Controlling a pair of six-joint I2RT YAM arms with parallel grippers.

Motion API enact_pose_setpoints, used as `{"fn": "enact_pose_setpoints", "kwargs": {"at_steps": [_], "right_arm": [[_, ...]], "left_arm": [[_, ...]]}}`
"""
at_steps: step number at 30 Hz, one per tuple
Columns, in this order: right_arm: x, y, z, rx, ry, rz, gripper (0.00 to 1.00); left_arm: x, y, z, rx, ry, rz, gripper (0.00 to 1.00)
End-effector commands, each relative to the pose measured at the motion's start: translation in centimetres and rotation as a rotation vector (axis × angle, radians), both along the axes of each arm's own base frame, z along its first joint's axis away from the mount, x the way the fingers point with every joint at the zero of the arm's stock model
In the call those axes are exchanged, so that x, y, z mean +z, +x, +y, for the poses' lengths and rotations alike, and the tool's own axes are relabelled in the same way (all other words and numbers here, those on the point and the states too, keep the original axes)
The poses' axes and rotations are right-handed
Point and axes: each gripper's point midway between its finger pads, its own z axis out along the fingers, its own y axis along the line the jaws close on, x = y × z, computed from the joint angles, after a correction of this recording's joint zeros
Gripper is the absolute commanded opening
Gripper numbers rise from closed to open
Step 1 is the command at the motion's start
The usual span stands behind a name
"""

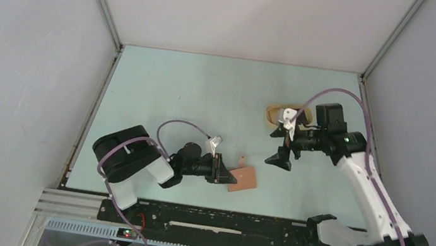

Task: Put the credit cards into the card holder
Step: Close the card holder at the center of the board.

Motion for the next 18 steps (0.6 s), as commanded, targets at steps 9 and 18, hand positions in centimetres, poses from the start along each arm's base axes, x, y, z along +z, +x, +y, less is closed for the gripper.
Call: {"fn": "enact_pose_setpoints", "kwargs": {"at_steps": [9, 18], "right_arm": [[-2.9, 1.5, 4.8, 0.311, -0.032, -0.155, 0.9], [-7.7, 5.3, 4.5, 0.295, -0.137, 0.057, 0.7]], "left_arm": [[-3.0, 1.6, -0.3, 0.0, 0.261, 0.083, 0.0], [-4.0, 1.5, -0.4, -0.016, 0.28, 0.109, 0.0]]}}
